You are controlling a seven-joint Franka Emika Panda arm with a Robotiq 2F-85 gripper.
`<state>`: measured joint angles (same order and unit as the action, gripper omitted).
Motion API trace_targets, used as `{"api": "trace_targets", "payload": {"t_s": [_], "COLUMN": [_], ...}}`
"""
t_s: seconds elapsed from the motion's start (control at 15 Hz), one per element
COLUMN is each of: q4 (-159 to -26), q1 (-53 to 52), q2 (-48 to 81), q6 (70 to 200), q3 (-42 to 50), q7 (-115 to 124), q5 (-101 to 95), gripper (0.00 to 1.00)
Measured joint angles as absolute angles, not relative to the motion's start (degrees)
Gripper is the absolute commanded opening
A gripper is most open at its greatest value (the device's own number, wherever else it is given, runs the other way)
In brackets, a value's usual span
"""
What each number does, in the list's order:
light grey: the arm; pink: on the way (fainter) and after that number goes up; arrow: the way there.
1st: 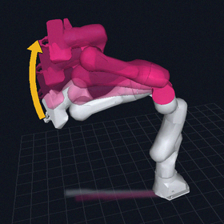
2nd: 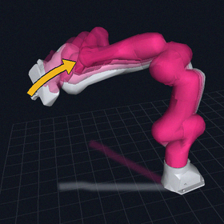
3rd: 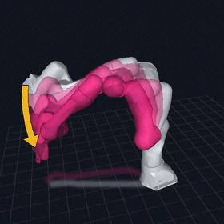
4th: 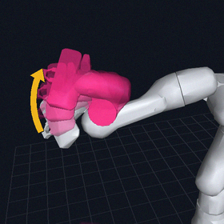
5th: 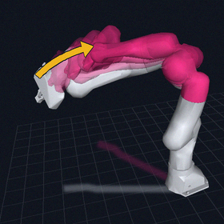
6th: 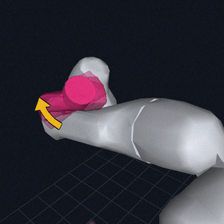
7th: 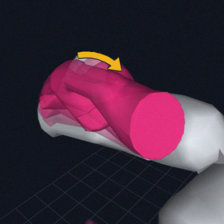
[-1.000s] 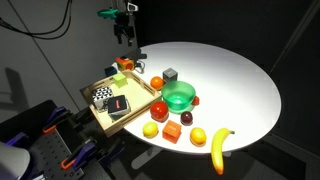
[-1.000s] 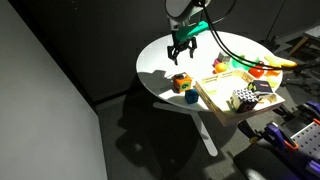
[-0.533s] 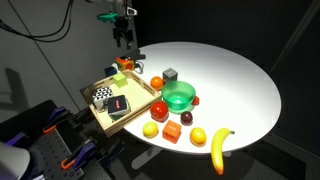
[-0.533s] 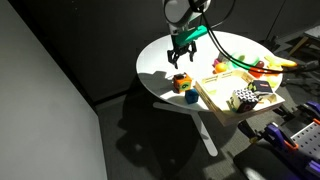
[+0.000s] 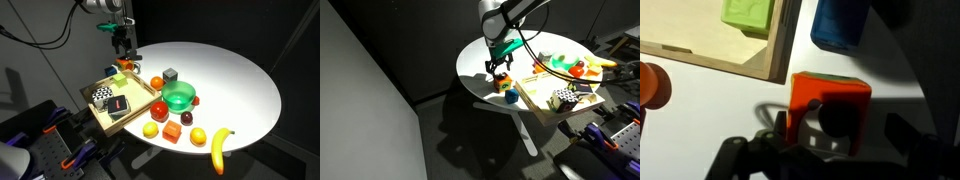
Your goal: Put the orange plushy cube in the crate
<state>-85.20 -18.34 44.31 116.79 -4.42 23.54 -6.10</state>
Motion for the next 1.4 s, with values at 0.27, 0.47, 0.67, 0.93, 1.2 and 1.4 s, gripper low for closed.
{"api": "trace_targets", "payload": {"t_s": [0.27, 0.47, 0.67, 0.93, 1.2, 1.4], "q4": [-85.30, -85.58, -85.92, -87.01, -87.60, -87.73], "q1": [-18.98, -19.28, -19.53, -19.54, -19.54, -19.55], "q2": [45.35, 45.41, 45.49, 45.95, 47.08, 47.54], "q6": [118.32, 118.91, 119.54, 120.49, 121.14, 121.15], "q3": [-4.01, -3.44, -2.86, -2.65, -2.64, -2.65], "q7": [23.54, 23.53, 23.53, 23.40, 23.17, 22.42], "q5": [-6.11, -6.33, -6.44, -6.45, -6.45, -6.45], "gripper": [1.00, 1.00, 1.00, 1.00, 0.74, 0.56]}}
